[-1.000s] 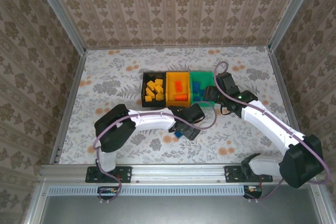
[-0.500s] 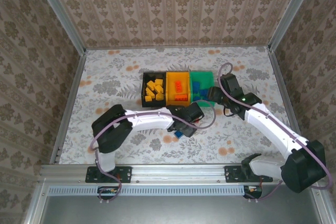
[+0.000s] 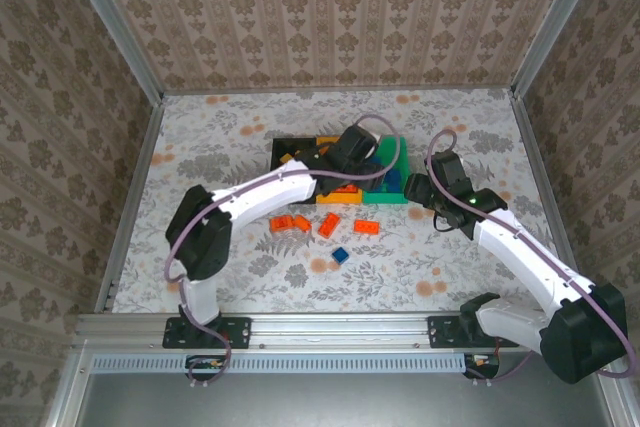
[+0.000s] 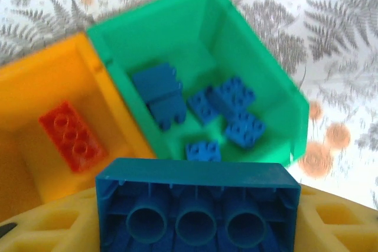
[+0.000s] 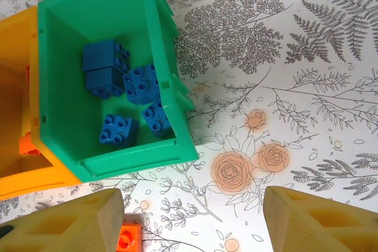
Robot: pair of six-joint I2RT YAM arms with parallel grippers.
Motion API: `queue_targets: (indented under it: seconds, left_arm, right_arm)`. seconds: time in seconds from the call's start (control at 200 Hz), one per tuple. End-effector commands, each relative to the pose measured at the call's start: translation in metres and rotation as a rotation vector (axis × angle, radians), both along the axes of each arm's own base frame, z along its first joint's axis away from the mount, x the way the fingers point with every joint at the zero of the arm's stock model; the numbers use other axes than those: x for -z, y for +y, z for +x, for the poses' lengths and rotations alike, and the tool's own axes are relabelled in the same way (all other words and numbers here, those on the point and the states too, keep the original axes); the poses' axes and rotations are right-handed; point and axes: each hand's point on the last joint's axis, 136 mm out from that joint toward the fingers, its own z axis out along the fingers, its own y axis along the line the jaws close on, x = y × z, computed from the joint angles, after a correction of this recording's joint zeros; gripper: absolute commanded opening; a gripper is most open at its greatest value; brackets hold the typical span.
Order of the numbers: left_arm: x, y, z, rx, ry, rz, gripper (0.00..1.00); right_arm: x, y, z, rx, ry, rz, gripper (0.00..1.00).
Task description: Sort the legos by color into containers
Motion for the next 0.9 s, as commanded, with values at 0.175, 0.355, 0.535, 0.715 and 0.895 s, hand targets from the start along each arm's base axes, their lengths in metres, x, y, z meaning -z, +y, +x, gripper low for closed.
queue_targets:
  seconds: [0.175,0.355,0.535,0.715,0.895]
  left_arm:
    - [0.008,-0.041,0.028,0.047,0.045,-0.035,0.59]
    - [-0.007,-0.047,0.042,0.014,0.068,-0.118,0.73]
    - [-0.052,-0.037,0.036,0.001,0.018,-0.221,0.90]
    - [-0.080,-0.003,0.007,-0.012,-0.008,-0.310,0.99]
    - [-0.071,0.058,-0.045,-0.067,-0.021,-0.325,1.00]
  right_arm:
    - [0.006,-0.002,-0.005,-0.002,0.026,0.000,0.67]
    - [0.006,0.002,-0.007,-0.023,0.020,0.020,0.73]
    - [0.009,0.012,-0.011,-0.067,0.025,0.059,0.78]
    - [0.014,0.039,-0.017,-0.177,0.046,0.083,0.79]
    - [0.038,0.082,-0.026,-0.271,0.094,0.034,0.83]
